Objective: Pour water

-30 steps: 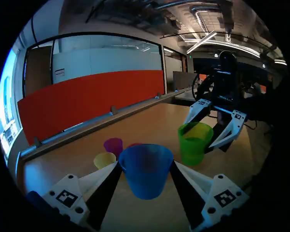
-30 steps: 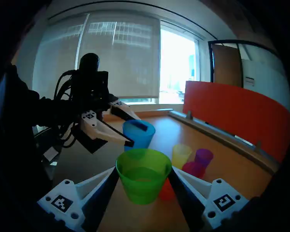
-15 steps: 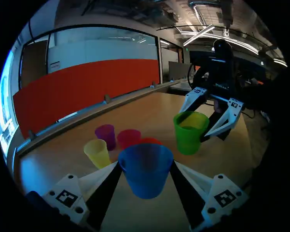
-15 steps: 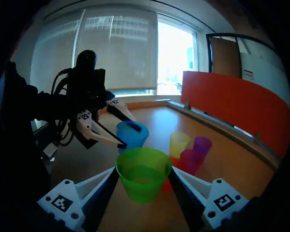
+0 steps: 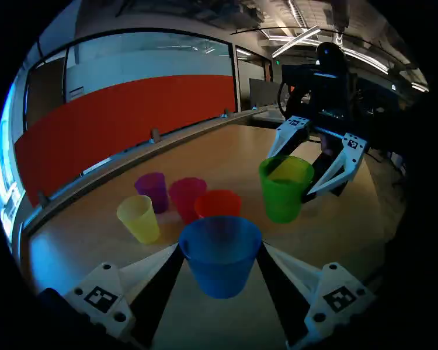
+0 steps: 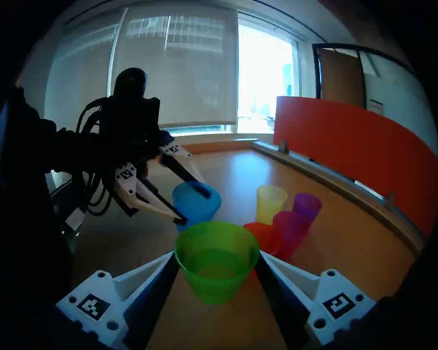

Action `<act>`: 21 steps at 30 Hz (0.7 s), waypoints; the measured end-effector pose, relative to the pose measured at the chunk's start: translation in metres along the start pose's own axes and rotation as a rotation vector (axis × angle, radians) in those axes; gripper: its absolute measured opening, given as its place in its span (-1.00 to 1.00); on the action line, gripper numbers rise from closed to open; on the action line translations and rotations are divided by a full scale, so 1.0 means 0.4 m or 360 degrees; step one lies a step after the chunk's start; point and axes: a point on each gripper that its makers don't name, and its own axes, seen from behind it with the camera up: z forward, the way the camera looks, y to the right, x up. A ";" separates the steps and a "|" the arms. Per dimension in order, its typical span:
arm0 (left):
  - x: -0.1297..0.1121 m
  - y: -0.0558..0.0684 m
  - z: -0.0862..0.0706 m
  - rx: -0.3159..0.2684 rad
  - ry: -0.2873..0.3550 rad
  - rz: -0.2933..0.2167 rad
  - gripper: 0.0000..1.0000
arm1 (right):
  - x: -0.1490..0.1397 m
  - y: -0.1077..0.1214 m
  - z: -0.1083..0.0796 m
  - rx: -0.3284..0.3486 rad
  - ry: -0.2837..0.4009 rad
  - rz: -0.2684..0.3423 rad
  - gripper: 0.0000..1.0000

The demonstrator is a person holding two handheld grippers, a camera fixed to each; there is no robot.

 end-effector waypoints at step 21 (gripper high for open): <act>-0.058 0.018 0.014 -0.0065 -0.0125 0.0070 0.72 | -0.064 -0.003 0.016 0.0026 -0.0093 -0.0006 0.83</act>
